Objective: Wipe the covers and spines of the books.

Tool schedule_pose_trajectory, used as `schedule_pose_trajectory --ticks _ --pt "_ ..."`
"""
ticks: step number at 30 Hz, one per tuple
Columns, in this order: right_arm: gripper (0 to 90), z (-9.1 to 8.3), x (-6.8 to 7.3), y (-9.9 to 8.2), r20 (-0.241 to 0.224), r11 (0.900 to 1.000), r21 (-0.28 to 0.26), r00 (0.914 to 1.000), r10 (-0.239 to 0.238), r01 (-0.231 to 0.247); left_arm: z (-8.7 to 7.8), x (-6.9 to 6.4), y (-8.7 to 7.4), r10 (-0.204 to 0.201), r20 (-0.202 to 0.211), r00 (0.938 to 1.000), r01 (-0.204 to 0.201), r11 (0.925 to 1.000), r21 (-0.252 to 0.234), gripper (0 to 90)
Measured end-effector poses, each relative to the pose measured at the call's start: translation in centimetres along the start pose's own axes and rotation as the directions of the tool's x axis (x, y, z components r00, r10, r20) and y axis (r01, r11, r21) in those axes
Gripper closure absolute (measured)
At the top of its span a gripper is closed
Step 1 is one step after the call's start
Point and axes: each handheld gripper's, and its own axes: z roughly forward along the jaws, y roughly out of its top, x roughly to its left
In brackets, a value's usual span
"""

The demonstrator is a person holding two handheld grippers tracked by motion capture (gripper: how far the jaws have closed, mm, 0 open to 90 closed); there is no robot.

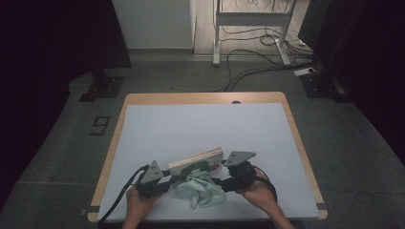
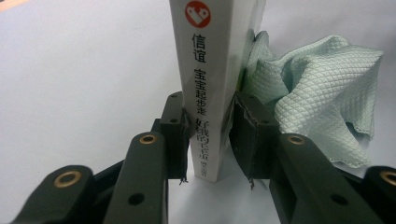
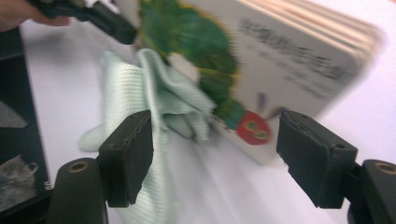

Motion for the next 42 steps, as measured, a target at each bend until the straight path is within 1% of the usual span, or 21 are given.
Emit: schedule_pose_trajectory --ticks 1,3,5,7,10,12,14,15,17,20,24,25,28,30,31,32,33,35,37,39,42 --pt "26.6 0.0 -0.7 -0.2 0.022 0.9999 -0.004 0.9997 0.013 -0.013 0.0 0.0 0.0 0.001 0.001 1.0 -0.001 1.0 0.0 66.3" --pt "26.6 0.1 -1.0 -0.3 0.025 0.9997 -0.006 0.9994 0.023 -0.023 0.0 0.0 0.0 0.001 0.002 1.0 -0.001 1.0 0.001 66.3" --pt "26.6 0.9 -2.0 -0.6 0.038 0.9992 -0.007 0.9985 0.041 -0.04 0.0 0.0 0.0 0.002 0.002 1.0 -0.002 1.0 0.002 66.2" --pt "26.7 1.3 -2.3 -0.7 0.038 0.999 -0.007 0.9983 0.044 -0.044 0.0 0.0 0.0 0.003 0.001 1.0 -0.003 1.0 0.002 66.1" --pt "26.7 2.6 -3.3 -1.0 0.034 0.9987 -0.009 0.9981 0.051 -0.051 0.0 0.0 0.0 0.002 0.001 1.0 -0.002 1.0 0.002 66.1" --pt "27.0 3.6 -4.0 -1.1 0.016 0.9981 -0.025 0.9982 0.057 -0.057 0.0 0.0 0.0 0.002 0.002 1.0 -0.002 1.0 0.003 66.1" --pt "27.4 3.8 -4.2 -1.1 0.011 0.9979 -0.032 0.9983 0.057 -0.056 0.0 0.0 0.0 0.002 0.003 1.0 -0.002 1.0 0.005 66.0" --pt "29.9 4.1 -4.6 -1.0 -0.018 0.9969 -0.055 0.9983 0.055 -0.056 0.0 0.0 0.0 0.003 -0.001 1.0 -0.003 1.0 0.008 66.0" --pt "31.3 4.2 -4.7 -1.0 -0.03 0.9965 -0.061 0.998 0.055 -0.057 0.0 0.0 0.0 0.002 -0.001 1.0 -0.002 0.9999 0.01 65.7" --pt "41.0 4.0 -4.6 -1.0 -0.069 0.9948 -0.09 0.9967 0.041 -0.048 0.0 0.1 0.0 0.0 0.005 1.0 0.0 0.9999 0.01 65.4" --pt "44.0 3.9 -4.4 -1.0 -0.055 0.9953 -0.088 0.9978 0.036 -0.041 0.0 0.0 0.0 0.0 -0.002 1.0 0.0 0.9999 0.017 64.3" --pt "45.4 3.8 -4.3 -1.1 -0.049 0.9955 -0.087 0.9982 0.034 -0.038 0.0 0.0 0.0 0.003 -0.013 0.9999 -0.003 0.9996 0.027 60.9" --pt "46.0 3.8 -4.3 -1.1 -0.047 0.9953 -0.087 0.9982 0.038 -0.042 -0.1 -0.1 -0.1 0.005 -0.028 0.9996 -0.004 0.9992 0.041 57.0" --pt "46.2 3.8 -4.3 -1.1 -0.043 0.9955 -0.086 0.9984 0.037 -0.041 -0.4 -0.1 -0.1 0.002 -0.034 0.9994 0.0 0.9988 0.049 49.9" --pt "46.3 3.8 -4.2 -1.0 -0.037 0.9956 -0.085 0.9987 0.036 -0.039 -0.7 -0.1 -0.1 -0.001 -0.036 0.9993 0.003 0.9985 0.055 40.4" --pt "46.3 3.8 -4.2 -1.0 -0.037 0.9956 -0.085 0.9987 0.036 -0.039 -1.0 -0.1 -0.1 -0.007 -0.042 0.9991 0.01 0.998 0.062 40.4" --pt "46.2 3.8 -4.2 -1.0 -0.036 0.9957 -0.084 0.9987 0.036 -0.039 -1.2 -0.1 -0.1 -0.014 -0.039 0.9991 0.017 0.9978 0.064 35.3" --pt "46.2 3.8 -4.2 -1.0 -0.037 0.9957 -0.084 0.9986 0.036 -0.039 -1.8 -0.2 -0.1 -0.031 -0.019 0.9993 0.032 0.9969 0.071 27.5" --pt "46.2 3.8 -4.2 -1.1 -0.038 0.9957 -0.083 0.9986 0.036 -0.039 -2.4 -0.6 -0.1 -0.043 0.023 0.9988 0.041 0.9964 0.074 23.4" --pt "46.1 3.8 -4.2 -1.0 -0.035 0.9958 -0.083 0.9988 0.035 -0.037 -2.7 -1.2 0.0 -0.038 0.058 0.9976 0.034 0.9965 0.077 21.4" --pt "45.5 3.8 -4.1 -1.0 -0.032 0.9963 -0.078 0.999 0.032 -0.035 -3.0 -2.4 0.3 -0.015 0.079 0.9967 0.009 0.9971 0.075 19.5"
